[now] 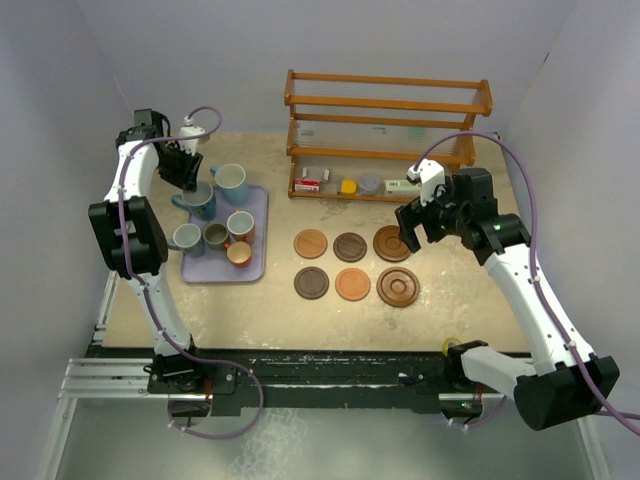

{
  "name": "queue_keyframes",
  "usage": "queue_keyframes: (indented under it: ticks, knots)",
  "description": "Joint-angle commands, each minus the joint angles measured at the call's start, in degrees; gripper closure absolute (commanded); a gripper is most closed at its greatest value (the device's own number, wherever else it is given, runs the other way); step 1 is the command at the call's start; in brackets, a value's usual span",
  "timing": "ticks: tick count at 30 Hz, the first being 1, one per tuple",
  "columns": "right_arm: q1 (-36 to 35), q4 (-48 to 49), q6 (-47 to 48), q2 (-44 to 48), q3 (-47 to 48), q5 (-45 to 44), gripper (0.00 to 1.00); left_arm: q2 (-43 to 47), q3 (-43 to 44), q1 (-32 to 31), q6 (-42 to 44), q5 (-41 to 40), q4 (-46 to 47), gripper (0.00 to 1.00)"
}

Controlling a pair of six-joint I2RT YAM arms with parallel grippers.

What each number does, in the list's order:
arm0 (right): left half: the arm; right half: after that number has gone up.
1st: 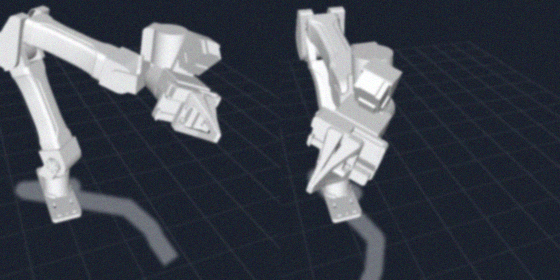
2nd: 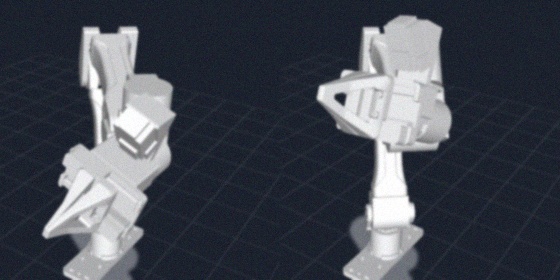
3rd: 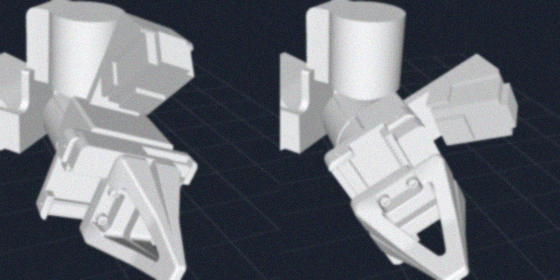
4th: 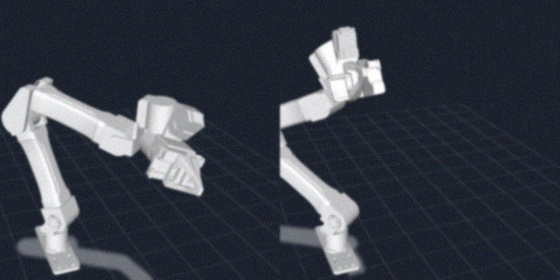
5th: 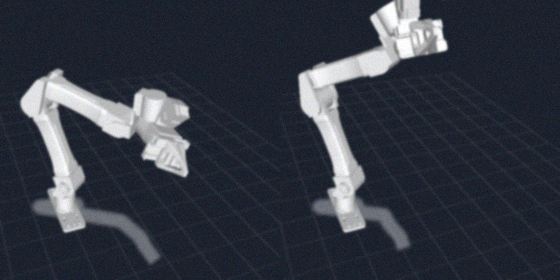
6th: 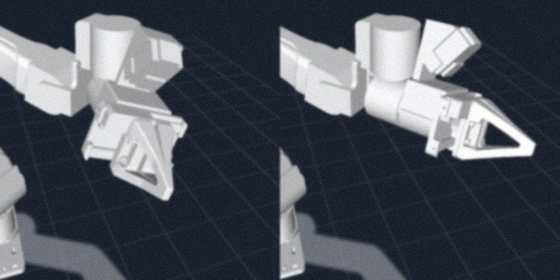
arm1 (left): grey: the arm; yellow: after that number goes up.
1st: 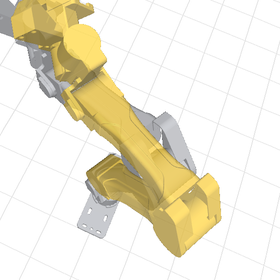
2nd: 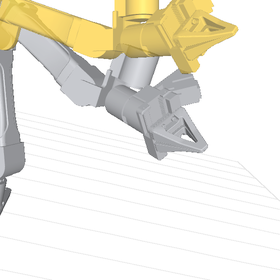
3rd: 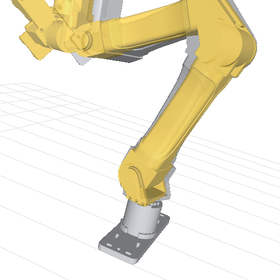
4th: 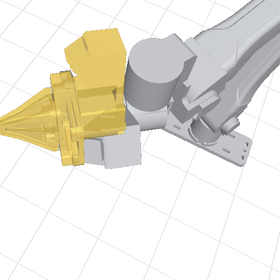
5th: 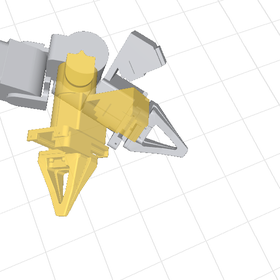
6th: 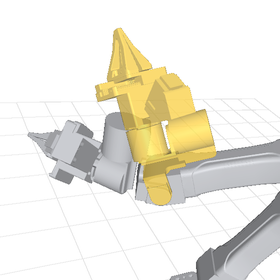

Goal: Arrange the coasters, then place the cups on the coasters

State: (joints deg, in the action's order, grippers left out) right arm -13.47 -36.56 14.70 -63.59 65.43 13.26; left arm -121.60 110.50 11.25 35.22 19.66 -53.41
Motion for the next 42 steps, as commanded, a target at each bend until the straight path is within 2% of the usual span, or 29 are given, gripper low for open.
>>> queue_keyframes:
  ticks: [1,13,18,24,34,42]
  knots:
    - [0.12,0.60,0.86,-0.22,-0.17,1.60,0.02,-0.23,3.12,0.18,1.68,3.01,-0.48,0.65]
    - [0.12,0.59,0.98,-0.81,-0.26,1.67,0.02,-1.37,3.18,0.10,4.25,3.08,-1.71,0.74]
    - [0.12,0.90,1.15,-0.85,-0.34,0.83,0.02,-0.85,1.89,0.17,5.99,3.31,-1.79,0.82]
    - [0.12,3.44,2.52,-0.90,-0.06,1.74,0.04,1.75,-0.32,0.16,7.49,3.18,-0.78,0.95]
    - [-0.39,4.58,0.74,-2.25,5.42,5.55,0.06,11.26,-2.24,0.12,7.16,-0.49,0.69,0.97]
    - [-2.07,9.57,-5.17,-4.20,9.87,6.87,0.08,25.42,-6.69,-1.40,-4.20,-3.96,8.11,0.97]
